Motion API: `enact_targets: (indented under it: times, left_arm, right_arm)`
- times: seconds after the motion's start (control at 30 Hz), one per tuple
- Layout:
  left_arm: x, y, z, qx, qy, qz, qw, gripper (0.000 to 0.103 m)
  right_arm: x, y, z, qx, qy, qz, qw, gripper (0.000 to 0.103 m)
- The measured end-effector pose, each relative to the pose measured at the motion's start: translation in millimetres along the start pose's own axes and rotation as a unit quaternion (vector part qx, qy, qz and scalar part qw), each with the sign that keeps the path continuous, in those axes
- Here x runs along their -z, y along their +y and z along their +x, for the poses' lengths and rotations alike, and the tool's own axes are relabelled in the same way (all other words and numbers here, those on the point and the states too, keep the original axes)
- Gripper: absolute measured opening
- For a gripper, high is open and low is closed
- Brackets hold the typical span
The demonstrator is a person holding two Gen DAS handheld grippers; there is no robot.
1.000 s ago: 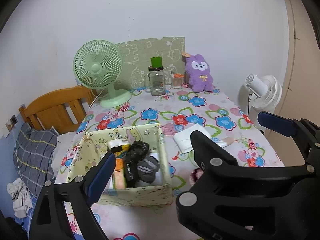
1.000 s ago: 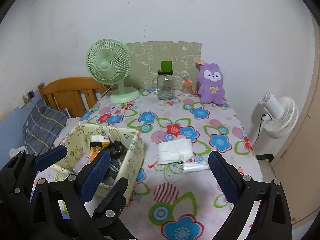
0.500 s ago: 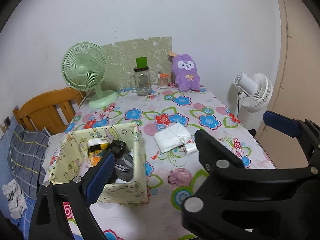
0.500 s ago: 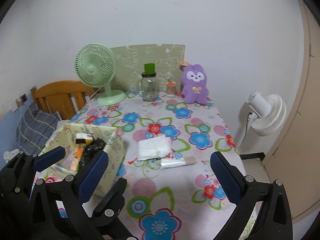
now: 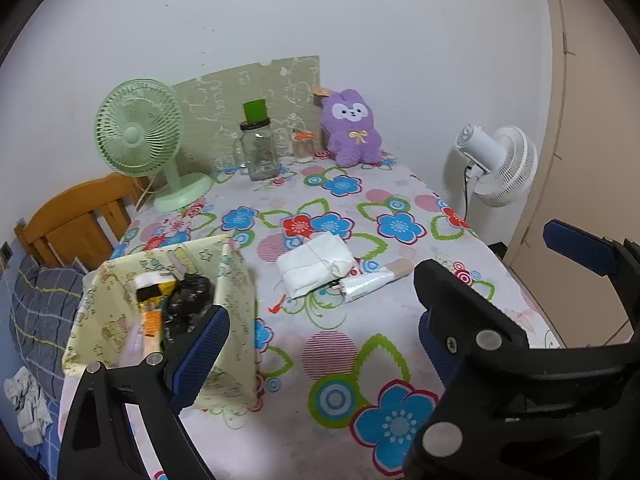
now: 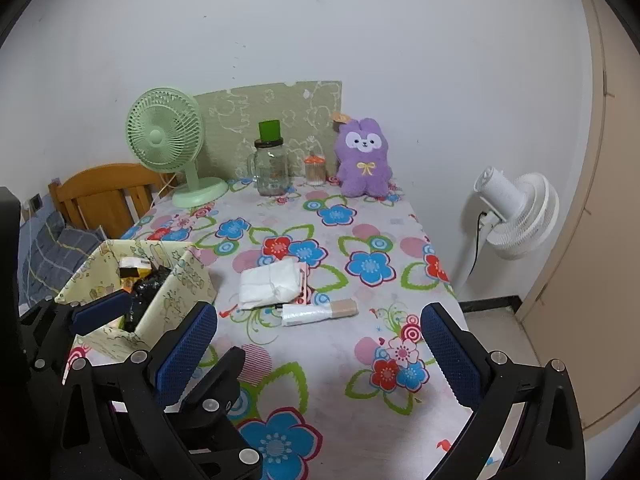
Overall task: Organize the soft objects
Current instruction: 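Move both tools back from the fabric box toward the white roll, then reach the right tool toward the white plastic roll with tan end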
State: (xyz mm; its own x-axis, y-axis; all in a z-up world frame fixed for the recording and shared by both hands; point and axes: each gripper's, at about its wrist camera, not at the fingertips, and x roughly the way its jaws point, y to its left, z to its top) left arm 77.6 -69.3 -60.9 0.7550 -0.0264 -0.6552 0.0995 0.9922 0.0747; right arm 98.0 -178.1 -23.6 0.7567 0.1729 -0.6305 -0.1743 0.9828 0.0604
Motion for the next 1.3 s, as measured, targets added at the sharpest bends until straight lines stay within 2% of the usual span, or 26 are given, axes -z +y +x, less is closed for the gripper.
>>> enact_targets:
  times: [0.2, 0.6, 1.3]
  left_arm:
    - [0.3, -9.8, 19.2, 0.013, 0.020, 0.016, 0.9996, 0.097]
    - [-4.8, -14.8, 62.7, 0.006, 0.059, 0.019, 0.9980, 0.097]
    - [-19.7, -15.7, 123.8, -0.007, 0.091, 0.000, 0.9958, 0.097]
  right_arm:
    - [6.3, -9.9, 13.9, 0.002, 0.009, 0.005, 1.000, 0.103]
    - [9.5, -24.2, 64.3, -0.014, 0.043, 0.015, 0.999, 0.103]
    - [-0.3, -41.7, 142.4, -0.039, 0.092, 0.027, 0.995, 0.103]
